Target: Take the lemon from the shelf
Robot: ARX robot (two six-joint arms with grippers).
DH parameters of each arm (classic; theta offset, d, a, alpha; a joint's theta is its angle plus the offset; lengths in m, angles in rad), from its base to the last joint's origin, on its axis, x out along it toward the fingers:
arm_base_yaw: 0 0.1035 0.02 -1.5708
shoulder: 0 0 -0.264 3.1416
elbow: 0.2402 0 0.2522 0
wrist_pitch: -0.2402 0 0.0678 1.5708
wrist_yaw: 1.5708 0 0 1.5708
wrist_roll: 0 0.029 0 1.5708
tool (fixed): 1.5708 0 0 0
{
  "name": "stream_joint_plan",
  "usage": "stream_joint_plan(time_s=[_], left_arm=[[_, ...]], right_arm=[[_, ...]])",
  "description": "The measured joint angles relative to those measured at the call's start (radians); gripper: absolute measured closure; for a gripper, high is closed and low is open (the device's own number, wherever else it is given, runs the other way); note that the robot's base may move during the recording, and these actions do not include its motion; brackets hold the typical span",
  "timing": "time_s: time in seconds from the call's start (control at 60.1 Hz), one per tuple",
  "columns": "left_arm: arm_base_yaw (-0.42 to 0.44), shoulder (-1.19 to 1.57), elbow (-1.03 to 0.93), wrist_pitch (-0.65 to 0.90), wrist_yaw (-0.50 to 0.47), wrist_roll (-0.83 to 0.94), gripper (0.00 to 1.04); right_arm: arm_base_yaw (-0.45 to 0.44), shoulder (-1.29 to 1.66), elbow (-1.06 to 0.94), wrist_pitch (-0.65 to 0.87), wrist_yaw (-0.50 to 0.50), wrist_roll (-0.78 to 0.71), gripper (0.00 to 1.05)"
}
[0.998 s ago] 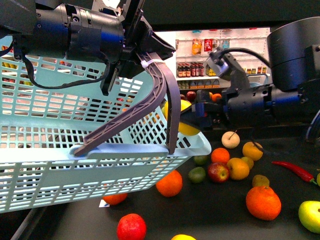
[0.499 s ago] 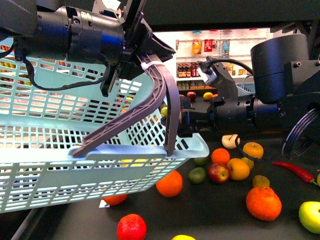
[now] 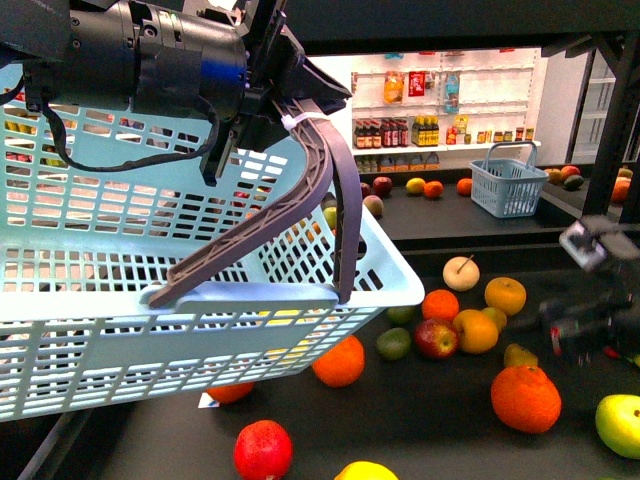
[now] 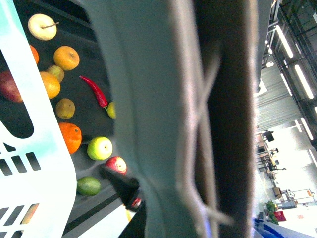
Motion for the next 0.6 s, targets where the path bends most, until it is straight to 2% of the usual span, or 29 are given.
stream_joint_plan(time_s=[0.15, 0.382, 0.599], left_arm=[[0.000, 0.000, 0.000, 0.000, 0.000, 0.000, 0.99], [0.000, 0.000, 0.000, 0.000, 0.000, 0.000, 0.99], [0.000, 0.000, 0.000, 0.000, 0.000, 0.000, 0.99]], right_arm=[[0.050, 0.089, -0.037, 0.001, 0.017, -0.068, 0.07], [0.237, 0.202, -0.025, -0.005, 0.066, -0.165, 0.07], [0.345, 0.303, 0.033, -0.004, 0.118, -0.211, 0.07]])
